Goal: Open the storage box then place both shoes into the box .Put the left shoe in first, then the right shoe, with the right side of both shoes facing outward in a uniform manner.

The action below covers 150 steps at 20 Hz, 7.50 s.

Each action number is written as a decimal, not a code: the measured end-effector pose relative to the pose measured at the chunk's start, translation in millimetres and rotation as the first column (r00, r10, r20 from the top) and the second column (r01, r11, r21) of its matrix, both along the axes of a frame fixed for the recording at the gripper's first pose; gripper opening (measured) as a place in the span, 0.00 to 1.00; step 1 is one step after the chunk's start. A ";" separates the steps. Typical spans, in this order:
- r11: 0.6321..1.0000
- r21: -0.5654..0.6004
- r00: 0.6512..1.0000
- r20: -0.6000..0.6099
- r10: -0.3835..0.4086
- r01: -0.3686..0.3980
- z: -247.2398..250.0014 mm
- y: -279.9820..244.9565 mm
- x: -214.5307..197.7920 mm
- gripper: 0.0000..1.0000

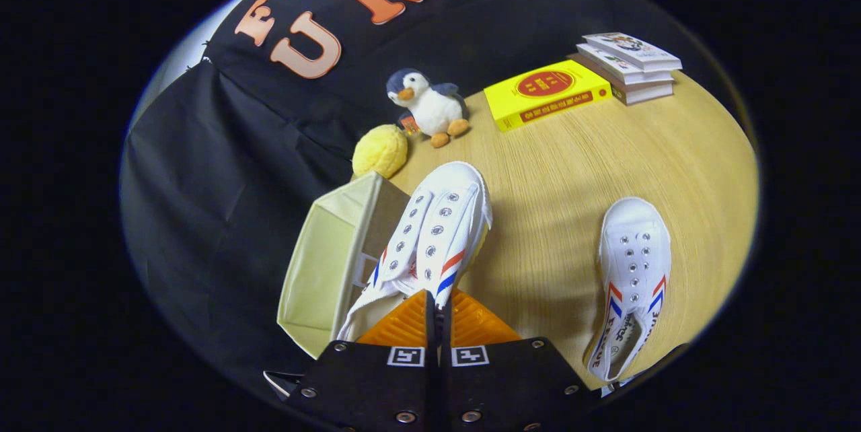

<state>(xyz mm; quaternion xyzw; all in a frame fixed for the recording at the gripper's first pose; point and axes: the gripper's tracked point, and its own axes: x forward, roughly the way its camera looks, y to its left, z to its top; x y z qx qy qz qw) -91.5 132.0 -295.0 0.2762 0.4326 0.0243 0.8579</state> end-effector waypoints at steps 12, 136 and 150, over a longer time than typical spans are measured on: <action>0.984 0.007 0.983 0.054 0.178 -0.179 53.5 108.3 47.0 0.00; 0.965 -0.133 0.969 -0.138 0.207 -0.225 3.2 122.2 60.2 0.02; 0.869 -0.399 0.917 -0.375 0.136 -0.292 -39.0 125.4 46.8 0.03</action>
